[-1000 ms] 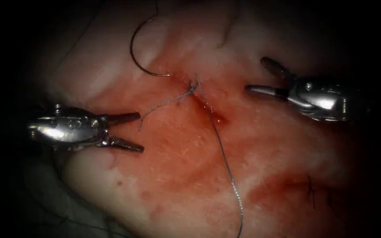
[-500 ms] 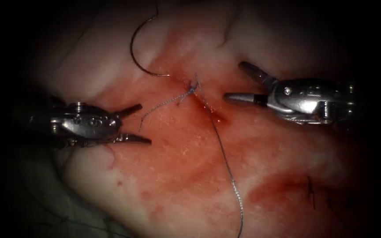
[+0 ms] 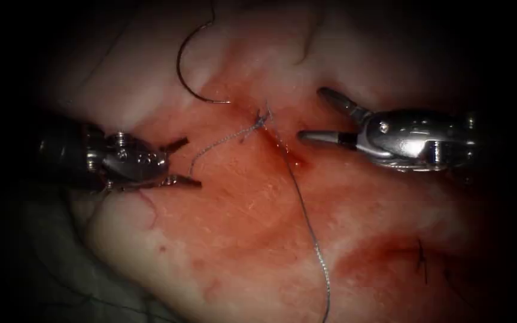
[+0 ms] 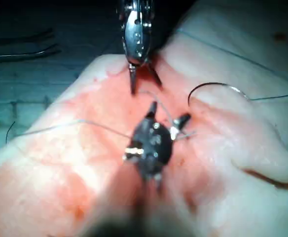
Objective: Wound Closure
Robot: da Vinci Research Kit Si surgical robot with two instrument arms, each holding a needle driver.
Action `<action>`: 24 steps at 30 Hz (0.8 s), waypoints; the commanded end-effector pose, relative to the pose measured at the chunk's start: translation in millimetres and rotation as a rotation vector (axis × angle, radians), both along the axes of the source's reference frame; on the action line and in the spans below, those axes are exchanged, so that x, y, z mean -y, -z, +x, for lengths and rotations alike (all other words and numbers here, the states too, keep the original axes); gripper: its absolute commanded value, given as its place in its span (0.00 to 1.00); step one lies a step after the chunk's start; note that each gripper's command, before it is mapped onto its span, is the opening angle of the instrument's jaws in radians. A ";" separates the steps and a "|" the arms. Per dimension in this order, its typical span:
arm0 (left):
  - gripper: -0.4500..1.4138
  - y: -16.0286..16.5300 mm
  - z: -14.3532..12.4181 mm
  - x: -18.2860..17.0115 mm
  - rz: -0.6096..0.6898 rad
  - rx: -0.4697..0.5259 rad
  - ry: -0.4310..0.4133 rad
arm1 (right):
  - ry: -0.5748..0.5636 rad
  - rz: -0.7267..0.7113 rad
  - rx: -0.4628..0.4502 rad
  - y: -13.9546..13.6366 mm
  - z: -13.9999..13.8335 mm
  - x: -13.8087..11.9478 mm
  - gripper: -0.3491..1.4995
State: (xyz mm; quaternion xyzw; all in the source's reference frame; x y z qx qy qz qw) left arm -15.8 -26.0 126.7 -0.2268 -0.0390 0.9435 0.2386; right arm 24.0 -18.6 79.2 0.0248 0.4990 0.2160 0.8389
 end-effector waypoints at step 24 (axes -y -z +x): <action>0.00 1.0 0.4 -1.9 0.005 0.038 -0.102 | 0.200 -0.204 0.080 -2.3 6.0 2.5 0.99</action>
